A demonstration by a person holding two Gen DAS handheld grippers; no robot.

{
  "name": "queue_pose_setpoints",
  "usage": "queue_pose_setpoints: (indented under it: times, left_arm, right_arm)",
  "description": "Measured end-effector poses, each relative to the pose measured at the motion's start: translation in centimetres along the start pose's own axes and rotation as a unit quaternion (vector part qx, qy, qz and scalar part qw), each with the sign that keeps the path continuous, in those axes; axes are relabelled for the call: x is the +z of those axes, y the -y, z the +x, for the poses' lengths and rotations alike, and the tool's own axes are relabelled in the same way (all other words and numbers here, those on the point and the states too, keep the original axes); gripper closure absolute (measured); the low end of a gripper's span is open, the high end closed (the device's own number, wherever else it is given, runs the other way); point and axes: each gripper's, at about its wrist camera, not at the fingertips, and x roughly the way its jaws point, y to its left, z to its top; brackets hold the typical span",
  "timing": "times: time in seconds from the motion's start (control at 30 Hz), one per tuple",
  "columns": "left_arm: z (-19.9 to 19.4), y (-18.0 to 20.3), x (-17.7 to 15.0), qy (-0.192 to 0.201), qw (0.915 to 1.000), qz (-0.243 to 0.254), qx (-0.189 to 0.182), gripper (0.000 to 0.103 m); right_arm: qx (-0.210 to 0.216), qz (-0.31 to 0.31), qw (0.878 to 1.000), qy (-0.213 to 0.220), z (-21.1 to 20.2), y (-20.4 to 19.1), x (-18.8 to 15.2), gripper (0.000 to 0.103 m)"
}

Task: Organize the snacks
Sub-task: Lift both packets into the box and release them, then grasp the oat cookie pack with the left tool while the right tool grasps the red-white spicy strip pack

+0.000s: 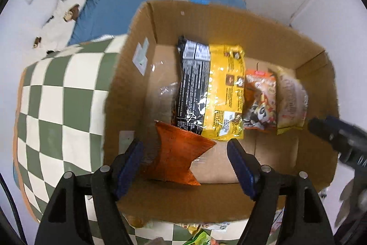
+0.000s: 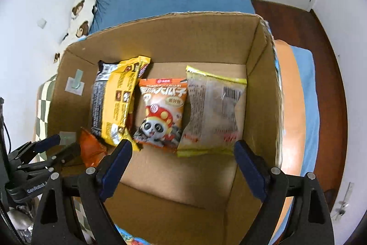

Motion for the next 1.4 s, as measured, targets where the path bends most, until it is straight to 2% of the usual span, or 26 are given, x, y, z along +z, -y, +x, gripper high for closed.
queue_pose_setpoints:
  times: [0.17,0.47,0.67,0.83,0.93,0.97,1.0,1.03,1.1,1.23,1.4]
  left_arm:
    - [-3.0,0.0,-1.8,0.046,0.9988,0.0,0.014,0.029]
    - [-7.6,0.2,-4.2,0.11,0.9935,0.016,0.022,0.029]
    - [-11.2,0.0,-6.0,0.157,0.987,0.023,0.027,0.029]
    - [-13.2,-0.3,-7.2,0.174,0.9843,0.025,0.021,0.029]
    - [-13.9,-0.7,-7.9,0.176,0.9841,0.022,0.013,0.029]
    - [-14.1,-1.0,-8.3,0.175,0.9844,0.019,0.005,0.025]
    - [-14.1,-1.1,-8.6,0.174,0.9846,0.016,0.001,0.016]
    - [-14.1,-1.3,-9.0,0.173,0.9848,0.014,-0.001,0.0]
    - [-13.8,-1.5,-10.1,0.17,0.9853,0.013,-0.008,0.0]
    - [-11.2,-1.5,-12.3,0.139,0.9901,0.015,-0.012,0.0]
    - [-5.0,-1.1,-14.7,0.064,0.9977,0.019,0.011,0.0]
  right_arm:
    - [-0.002,0.007,0.999,0.039,-2.6,-1.0,-3.6,0.011]
    - [-0.03,0.002,0.993,0.118,-8.1,-3.8,-7.7,0.011]
    - [-0.033,0.002,0.988,0.153,-11.4,-5.4,-10.2,0.011]
    - [-0.021,0.004,0.985,0.17,-13.6,-6.5,-12.2,0.011]
    - [-0.012,0.009,0.984,0.178,-14.7,-6.7,-13.2,0.011]
    - [-0.008,0.012,0.984,0.178,-15.0,-6.8,-13.6,0.011]
    - [-0.001,0.017,0.984,0.178,-15.3,-6.7,-14.2,0.011]
    - [0.001,0.019,0.984,0.177,-15.5,-6.7,-14.6,0.011]
    - [0.008,0.028,0.985,0.168,-15.5,-6.3,-16.0,0.005]
    - [0.019,0.062,0.987,0.15,-14.2,-4.4,-18.3,0.004]
    - [0.014,0.141,0.984,0.106,-9.9,1.1,-22.0,0.004]
